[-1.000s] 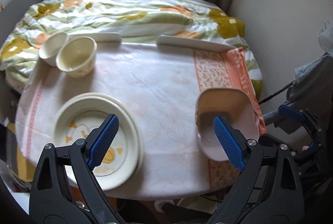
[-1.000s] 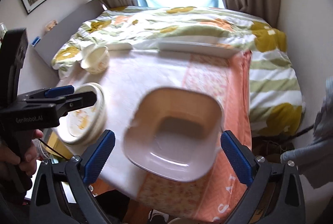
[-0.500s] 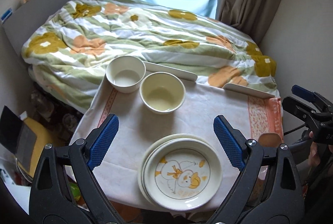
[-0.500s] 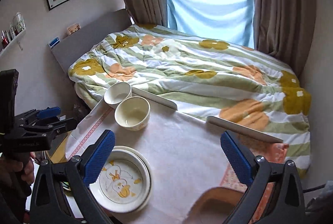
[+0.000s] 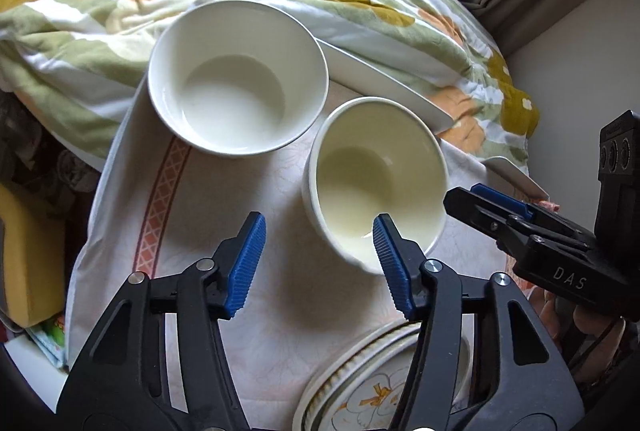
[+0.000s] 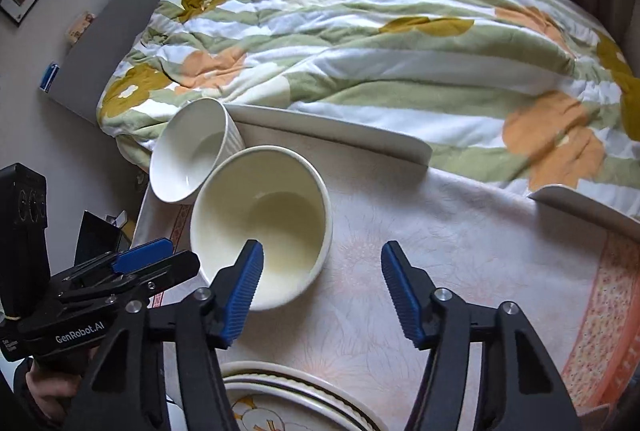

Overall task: Organize plates and bowls
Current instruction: 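Open the left gripper and grasp the rim of the cream bowl, then lower the cream bowl into the pink bowl and open the left gripper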

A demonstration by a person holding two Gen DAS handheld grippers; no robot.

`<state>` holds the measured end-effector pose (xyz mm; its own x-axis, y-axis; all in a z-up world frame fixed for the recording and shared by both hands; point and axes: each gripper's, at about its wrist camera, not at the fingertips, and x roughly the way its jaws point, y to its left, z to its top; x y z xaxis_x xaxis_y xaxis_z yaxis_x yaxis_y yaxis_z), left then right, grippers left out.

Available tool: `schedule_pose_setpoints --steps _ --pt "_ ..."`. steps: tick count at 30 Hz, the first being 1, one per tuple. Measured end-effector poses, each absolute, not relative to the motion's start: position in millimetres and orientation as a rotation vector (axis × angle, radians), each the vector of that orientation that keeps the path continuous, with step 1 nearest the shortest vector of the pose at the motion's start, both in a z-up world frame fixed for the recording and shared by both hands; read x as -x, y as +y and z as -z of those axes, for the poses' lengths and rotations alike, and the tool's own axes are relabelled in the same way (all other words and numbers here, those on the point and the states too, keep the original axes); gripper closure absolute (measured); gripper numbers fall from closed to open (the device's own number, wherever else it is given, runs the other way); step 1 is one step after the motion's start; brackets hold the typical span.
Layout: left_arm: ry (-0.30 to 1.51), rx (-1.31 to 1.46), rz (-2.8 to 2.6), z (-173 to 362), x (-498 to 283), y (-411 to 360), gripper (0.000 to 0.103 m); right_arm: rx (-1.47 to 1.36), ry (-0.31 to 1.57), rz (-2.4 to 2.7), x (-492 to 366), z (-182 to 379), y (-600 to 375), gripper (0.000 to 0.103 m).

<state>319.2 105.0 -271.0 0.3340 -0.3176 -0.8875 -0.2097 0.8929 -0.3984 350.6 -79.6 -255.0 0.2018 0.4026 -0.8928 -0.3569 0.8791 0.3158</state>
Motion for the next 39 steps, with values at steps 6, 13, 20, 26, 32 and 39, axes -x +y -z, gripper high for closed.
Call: schedule_pose_setpoints --steps 6,13,20,26,32,39 --pt "1.288 0.494 0.111 294.4 -338.6 107.9 0.072 -0.093 1.331 -0.522 -364.0 280.2 -73.1 0.070" --pt "1.290 0.461 0.148 297.2 -347.5 104.7 0.087 -0.114 1.351 -0.508 -367.3 290.7 -67.1 0.090" --pt "1.284 0.401 0.140 288.9 -346.6 100.5 0.087 -0.138 1.334 -0.495 -365.1 288.5 -65.8 0.091" --pt "1.222 0.362 0.137 249.4 -339.1 90.8 0.087 -0.176 1.268 -0.500 -356.6 261.4 -75.3 0.091" --pt "1.105 0.316 0.152 183.8 -319.5 64.1 0.087 -0.219 1.165 -0.521 -332.3 213.4 -104.5 0.091" --pt "1.042 0.273 0.220 131.3 -283.3 -8.4 0.087 -0.254 1.050 -0.483 -287.8 156.2 -174.1 0.091"
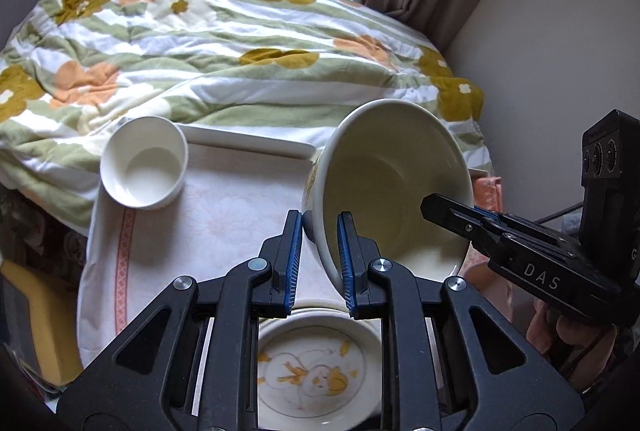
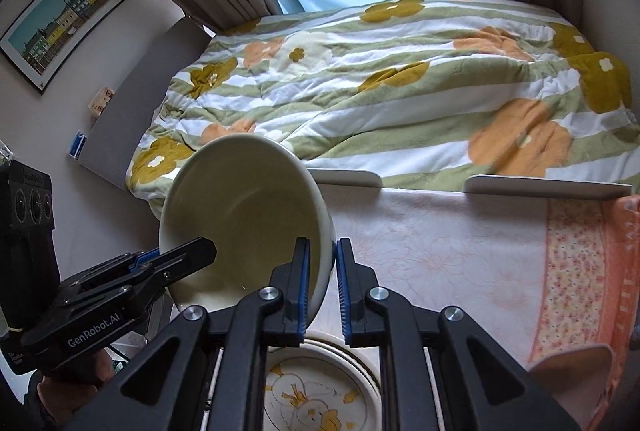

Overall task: Organize plates and bowls
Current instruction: 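Lower the cream bowl into the pink bowl and open the left gripper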

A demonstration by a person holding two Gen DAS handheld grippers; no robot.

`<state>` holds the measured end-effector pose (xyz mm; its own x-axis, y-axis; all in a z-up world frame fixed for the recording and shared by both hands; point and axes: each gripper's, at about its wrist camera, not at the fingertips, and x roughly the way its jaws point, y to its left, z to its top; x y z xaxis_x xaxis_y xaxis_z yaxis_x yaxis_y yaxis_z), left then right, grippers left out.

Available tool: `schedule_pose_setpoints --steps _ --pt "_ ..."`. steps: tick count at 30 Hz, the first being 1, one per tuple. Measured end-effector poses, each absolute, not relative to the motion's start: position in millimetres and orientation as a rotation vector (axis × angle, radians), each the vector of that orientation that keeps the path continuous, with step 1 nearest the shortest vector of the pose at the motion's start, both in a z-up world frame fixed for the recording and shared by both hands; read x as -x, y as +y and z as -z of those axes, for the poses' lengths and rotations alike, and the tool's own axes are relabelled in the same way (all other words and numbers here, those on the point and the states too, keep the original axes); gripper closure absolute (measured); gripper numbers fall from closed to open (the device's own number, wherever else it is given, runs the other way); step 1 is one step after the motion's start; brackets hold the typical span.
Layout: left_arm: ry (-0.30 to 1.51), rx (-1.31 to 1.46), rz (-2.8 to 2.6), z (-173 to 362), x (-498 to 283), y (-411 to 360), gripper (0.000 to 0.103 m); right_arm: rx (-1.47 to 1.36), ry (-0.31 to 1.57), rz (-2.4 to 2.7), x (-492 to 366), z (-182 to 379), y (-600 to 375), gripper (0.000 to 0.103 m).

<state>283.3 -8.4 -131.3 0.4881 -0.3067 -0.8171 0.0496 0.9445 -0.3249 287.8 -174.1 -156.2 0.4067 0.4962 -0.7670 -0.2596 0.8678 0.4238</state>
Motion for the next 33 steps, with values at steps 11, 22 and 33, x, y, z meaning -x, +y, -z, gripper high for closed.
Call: schedule_pose_setpoints --steps 11,22,33 --pt "1.079 0.250 0.360 134.2 -234.7 -175.2 0.087 -0.253 1.029 -0.331 -216.4 141.6 -323.2 0.091" --pt "1.245 0.125 0.377 198.7 -211.8 -269.7 0.087 -0.253 1.159 -0.252 -182.8 202.8 -403.6 0.091" --pt "1.374 -0.089 0.344 253.5 -217.9 -293.9 0.087 -0.207 1.255 -0.224 -180.3 258.8 -399.6 0.091"
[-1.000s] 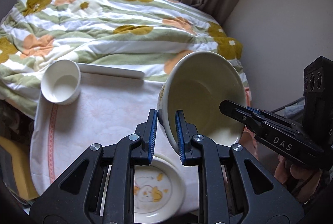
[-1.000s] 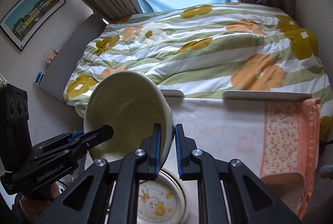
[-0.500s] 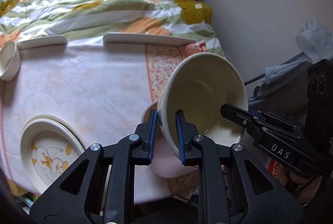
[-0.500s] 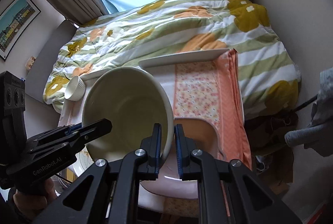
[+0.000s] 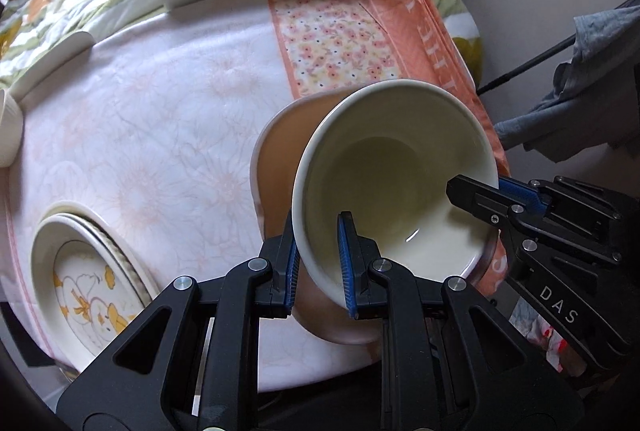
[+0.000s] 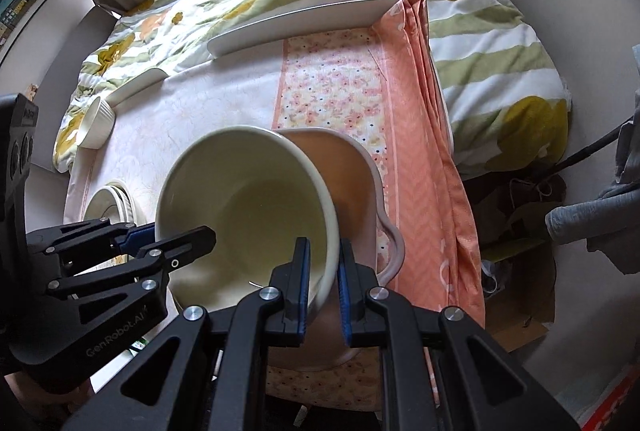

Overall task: Organize plates and bowls
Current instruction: 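Lower the cream bowl into the pink bowl and open the left gripper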

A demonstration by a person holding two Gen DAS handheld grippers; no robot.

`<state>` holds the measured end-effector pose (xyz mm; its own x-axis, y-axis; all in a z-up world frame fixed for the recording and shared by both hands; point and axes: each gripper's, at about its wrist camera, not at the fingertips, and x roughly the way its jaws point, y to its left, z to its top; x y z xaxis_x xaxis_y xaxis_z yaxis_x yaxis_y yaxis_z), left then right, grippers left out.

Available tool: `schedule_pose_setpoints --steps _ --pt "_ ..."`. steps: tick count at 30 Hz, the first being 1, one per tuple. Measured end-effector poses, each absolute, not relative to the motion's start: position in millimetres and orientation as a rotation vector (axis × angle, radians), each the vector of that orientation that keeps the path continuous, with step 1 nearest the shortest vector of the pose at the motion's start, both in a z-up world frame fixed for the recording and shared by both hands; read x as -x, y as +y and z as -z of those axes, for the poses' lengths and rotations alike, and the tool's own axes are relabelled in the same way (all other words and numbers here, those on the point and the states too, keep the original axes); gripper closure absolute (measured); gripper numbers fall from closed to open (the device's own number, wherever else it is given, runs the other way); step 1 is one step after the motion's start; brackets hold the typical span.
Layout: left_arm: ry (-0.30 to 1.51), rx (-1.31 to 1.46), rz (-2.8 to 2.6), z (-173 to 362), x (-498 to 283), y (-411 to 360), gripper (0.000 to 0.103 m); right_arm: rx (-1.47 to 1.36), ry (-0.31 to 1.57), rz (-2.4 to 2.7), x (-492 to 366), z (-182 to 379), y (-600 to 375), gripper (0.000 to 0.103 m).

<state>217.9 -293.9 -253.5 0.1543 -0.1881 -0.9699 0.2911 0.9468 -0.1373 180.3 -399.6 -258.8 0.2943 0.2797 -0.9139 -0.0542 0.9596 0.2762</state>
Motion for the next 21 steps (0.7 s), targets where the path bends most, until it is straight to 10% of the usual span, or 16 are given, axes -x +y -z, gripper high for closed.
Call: schedule_pose_setpoints --steps 21 --pt "1.389 -0.161 0.370 258.6 -224.6 -300.1 0.087 -0.218 1.296 -0.174 -184.3 272.8 -402.2 0.091"
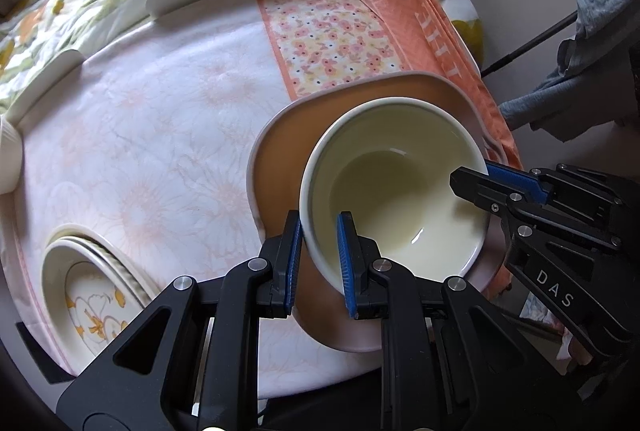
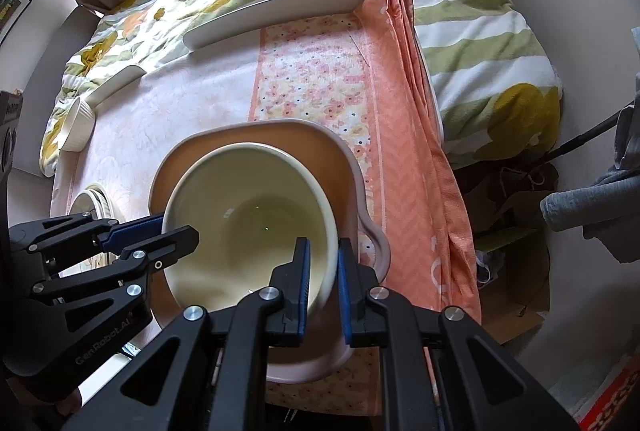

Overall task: Organize plates and bowls
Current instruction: 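Lower the cream bowl into the pink bowl and open the left gripper, then move the left gripper to the small white bowl and grasp its rim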

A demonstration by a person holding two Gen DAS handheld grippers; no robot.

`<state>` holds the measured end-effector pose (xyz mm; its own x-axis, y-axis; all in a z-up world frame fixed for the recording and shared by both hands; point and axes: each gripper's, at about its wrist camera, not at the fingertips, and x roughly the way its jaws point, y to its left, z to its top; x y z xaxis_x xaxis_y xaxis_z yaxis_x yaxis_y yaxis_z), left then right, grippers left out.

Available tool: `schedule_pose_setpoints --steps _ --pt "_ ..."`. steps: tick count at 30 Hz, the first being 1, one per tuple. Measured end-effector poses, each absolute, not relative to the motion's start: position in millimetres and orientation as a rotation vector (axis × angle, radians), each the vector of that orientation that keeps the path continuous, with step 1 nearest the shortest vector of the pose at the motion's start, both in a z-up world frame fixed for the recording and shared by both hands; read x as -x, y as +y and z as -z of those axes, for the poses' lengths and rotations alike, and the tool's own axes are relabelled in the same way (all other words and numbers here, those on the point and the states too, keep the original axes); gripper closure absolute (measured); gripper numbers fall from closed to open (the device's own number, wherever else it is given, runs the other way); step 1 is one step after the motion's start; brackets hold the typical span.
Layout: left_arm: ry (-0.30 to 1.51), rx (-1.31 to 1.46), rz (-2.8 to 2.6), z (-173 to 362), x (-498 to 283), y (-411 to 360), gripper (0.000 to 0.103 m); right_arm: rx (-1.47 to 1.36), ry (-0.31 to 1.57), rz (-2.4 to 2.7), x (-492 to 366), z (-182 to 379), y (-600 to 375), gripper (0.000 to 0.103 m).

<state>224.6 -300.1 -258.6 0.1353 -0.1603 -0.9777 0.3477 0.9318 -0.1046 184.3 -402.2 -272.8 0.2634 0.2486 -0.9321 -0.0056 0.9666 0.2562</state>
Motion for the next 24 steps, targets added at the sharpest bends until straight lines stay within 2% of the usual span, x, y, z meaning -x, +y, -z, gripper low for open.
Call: schedule_pose_setpoints --steps 10,17,18,19,20,21,22,23,24 --pt "1.342 -0.114 0.363 236.6 -216.6 -285.9 0.087 -0.240 1.266 -0.177 -177.7 255.1 -409.7 0.091" --pt "1.149 -0.017 0.303 169.6 -205.9 -251.8 0.085 -0.195 1.134 -0.254 -167.0 204.7 -411.6 0.091" --pt "1.113 -0.001 0.286 158.9 -202.6 -244.6 0.077 -0.177 1.101 -0.279 -165.2 195.4 -408.6 0.091" --pt "1.078 0.014 0.263 148.8 -198.3 -236.9 0.055 -0.161 1.072 -0.300 -164.5 187.2 -405.5 0.089" --pt "1.043 0.027 0.236 139.5 -193.4 -229.4 0.039 -0.148 1.046 -0.321 -163.8 180.2 -401.5 0.077" --pt "1.006 0.035 0.204 130.2 -188.7 -221.4 0.011 -0.142 1.019 -0.343 -162.8 174.6 -397.8 0.065" --pt "0.964 0.039 0.169 121.4 -182.5 -213.0 0.001 -0.141 0.993 -0.367 -162.4 170.1 -394.3 0.030" --pt "0.927 0.043 0.140 113.2 -175.6 -204.4 0.001 -0.138 0.967 -0.392 -162.5 166.3 -390.0 0.001" --pt "0.907 0.045 0.120 107.1 -171.8 -195.1 0.001 -0.130 0.939 -0.417 -162.3 162.7 -385.4 0.000"
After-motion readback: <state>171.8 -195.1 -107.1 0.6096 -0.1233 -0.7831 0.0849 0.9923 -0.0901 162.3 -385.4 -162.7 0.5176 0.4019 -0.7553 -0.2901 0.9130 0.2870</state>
